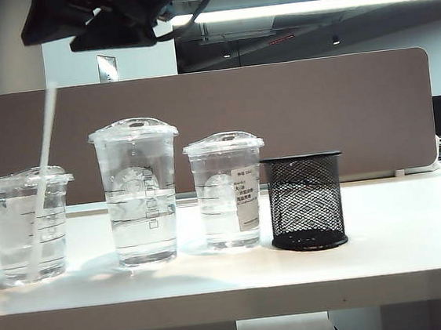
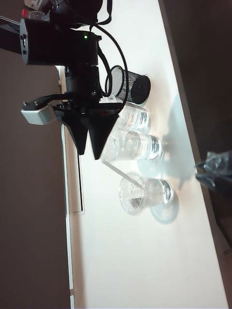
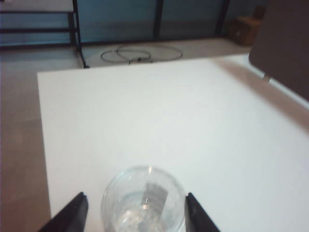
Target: Pick up the straw and insert it into the small coffee cup.
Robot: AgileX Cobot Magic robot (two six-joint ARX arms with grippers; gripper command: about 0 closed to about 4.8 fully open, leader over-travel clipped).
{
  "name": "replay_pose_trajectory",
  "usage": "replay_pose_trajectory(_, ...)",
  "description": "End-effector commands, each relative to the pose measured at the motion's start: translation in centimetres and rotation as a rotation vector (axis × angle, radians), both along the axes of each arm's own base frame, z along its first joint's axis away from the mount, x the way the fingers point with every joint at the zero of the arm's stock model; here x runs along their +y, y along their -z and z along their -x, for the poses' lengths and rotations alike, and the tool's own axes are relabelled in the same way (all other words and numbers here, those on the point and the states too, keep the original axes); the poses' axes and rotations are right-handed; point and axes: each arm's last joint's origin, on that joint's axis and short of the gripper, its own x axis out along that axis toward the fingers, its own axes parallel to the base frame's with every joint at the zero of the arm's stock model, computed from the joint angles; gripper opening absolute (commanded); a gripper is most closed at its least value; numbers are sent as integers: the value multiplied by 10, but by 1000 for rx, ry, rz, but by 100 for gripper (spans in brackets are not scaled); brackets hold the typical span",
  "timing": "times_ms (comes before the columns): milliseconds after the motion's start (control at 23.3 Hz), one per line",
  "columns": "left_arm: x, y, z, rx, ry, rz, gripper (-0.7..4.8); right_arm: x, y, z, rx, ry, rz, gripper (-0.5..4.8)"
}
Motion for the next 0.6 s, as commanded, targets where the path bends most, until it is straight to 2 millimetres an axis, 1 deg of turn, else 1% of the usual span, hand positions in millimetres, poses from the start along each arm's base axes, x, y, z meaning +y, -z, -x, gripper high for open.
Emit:
replay_pose_trajectory(43,0,0,0,-1,3,-4,-5,-2,-15,1,-53,3,-67,284)
replay_pose_trajectory(86,0,0,0,-1,3,-4,-5,-4,-19,2,-60,10,-75,263)
replay_pose_trajectory(129,0,0,0,-1,3,-4,-6,-6,-23,4,-69,19,-85,221)
replay_pose_trajectory(172,0,0,0,-1,3,-4,-5,-10,-32,6,-86,42,-102,124)
replay_pose_trajectory(215,0,0,0,-1,3,-4,-5,-17,-44,11,-108,66,-128,3)
replay_pose_trajectory(258,0,0,0,-1,3,-4,-5,-27,-62,17,-141,102,-169,-2)
replay_pose_trajectory(344,0,0,0,-1,3,-4,-5,-39,-80,24,-172,138,-210,-2)
replay_pose_trajectory(387,0,0,0,-1,3,-4,-5,-52,-95,32,-193,150,-238,-2)
replay_pose_trajectory(430,0,0,0,-1,3,-4,-5,-60,-103,37,-200,153,-248,-2)
replay_pose_trajectory(473,0,0,0,-1,3,-4,-5,-74,-115,47,-206,156,-256,-2)
replay_pose_trajectory(516,0,0,0,-1,3,-4,-5,-80,-120,52,-208,164,-258,-2)
replay_pose_trajectory(602,0,0,0,-1,3,-4,-5,-109,-130,74,-246,206,-254,-2)
